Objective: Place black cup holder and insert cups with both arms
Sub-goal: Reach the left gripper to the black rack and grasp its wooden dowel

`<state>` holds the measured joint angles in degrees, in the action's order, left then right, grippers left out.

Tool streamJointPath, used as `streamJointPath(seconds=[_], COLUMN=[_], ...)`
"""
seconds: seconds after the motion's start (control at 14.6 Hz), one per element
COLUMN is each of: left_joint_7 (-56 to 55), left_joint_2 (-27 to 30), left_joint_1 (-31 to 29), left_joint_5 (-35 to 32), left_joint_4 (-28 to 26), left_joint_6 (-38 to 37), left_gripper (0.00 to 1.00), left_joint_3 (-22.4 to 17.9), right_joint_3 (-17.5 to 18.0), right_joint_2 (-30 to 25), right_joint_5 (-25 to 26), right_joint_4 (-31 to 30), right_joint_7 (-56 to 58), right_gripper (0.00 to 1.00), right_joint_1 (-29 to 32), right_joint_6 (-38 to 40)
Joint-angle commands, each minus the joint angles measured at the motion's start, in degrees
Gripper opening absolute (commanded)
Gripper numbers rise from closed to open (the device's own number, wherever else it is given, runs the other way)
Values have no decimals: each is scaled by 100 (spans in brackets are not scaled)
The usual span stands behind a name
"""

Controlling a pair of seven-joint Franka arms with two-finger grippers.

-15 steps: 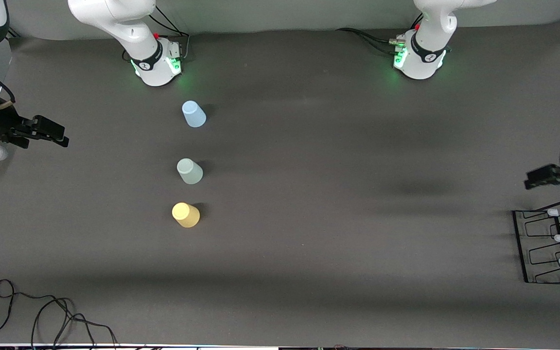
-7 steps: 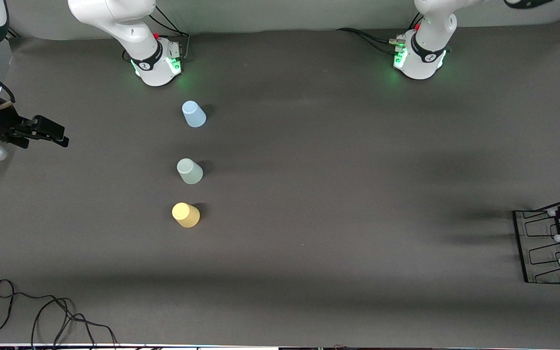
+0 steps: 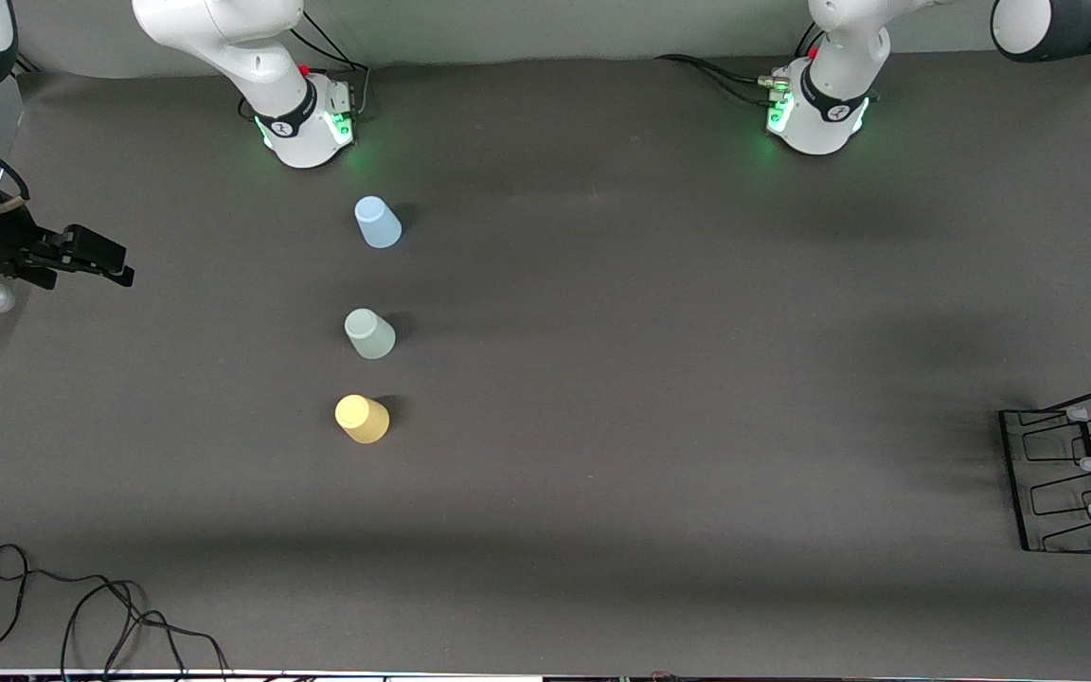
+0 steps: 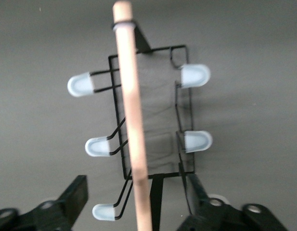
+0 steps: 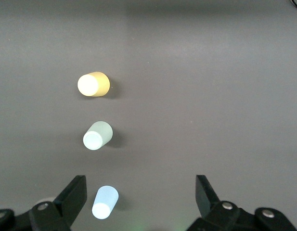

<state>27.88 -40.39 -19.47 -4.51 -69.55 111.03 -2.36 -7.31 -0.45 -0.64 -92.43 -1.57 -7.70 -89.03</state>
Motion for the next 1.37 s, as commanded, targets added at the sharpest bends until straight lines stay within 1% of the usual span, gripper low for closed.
streamJointPath(seconds=[0.0, 0.07, 0.14, 0.34, 0.62, 0.75, 0.82, 0.89, 0.96, 1.17, 1.3], left_joint_7=[86, 77, 68, 112, 121, 112, 86, 103, 103, 103, 60], left_joint_2=[-118, -118, -118, -118, -188, -250, -259, -267, -250, -197, -101], left_joint_1=[-58, -14, -13, -22, -75, -66, -66, -40, -31, 13, 30], left_joint_5=[-121, -121, -121, -103, -112, -77, -59, -111, -120, -383, -402], left_joint_4=[205, 197, 197, 74, 65, 65, 65, 65, 73, 100, 239], left_joint_6=[-81, -90, -91, -29, 6, 216, 252, 209, 130, 33, -396], left_gripper=[45, 38, 35, 35, 34, 33, 25, 11, 0, 0, 0], left_joint_3=[42, 42, 42, 42, 42, 42, 51, 42, 42, 42, 77], right_joint_3=[19, 19, 19, 19, 19, 19, 19, 19, 19, 19, 19], right_joint_2=[36, 37, 28, 37, 37, 37, 37, 37, 37, 37, 37], right_joint_5=[29, 29, 29, 29, 29, 29, 29, 29, 20, 29, 29], right_joint_4=[76, 76, 85, 85, 85, 85, 85, 85, 85, 85, 85], right_joint_7=[96, 96, 96, 96, 96, 96, 96, 96, 96, 96, 96], right_gripper=[100, 100, 100, 100, 100, 100, 100, 100, 100, 100, 100], right_joint_1=[41, 41, 50, 41, 41, 41, 41, 41, 41, 50, 50], right_joint_6=[44, 44, 44, 44, 44, 44, 44, 44, 44, 44, 44])
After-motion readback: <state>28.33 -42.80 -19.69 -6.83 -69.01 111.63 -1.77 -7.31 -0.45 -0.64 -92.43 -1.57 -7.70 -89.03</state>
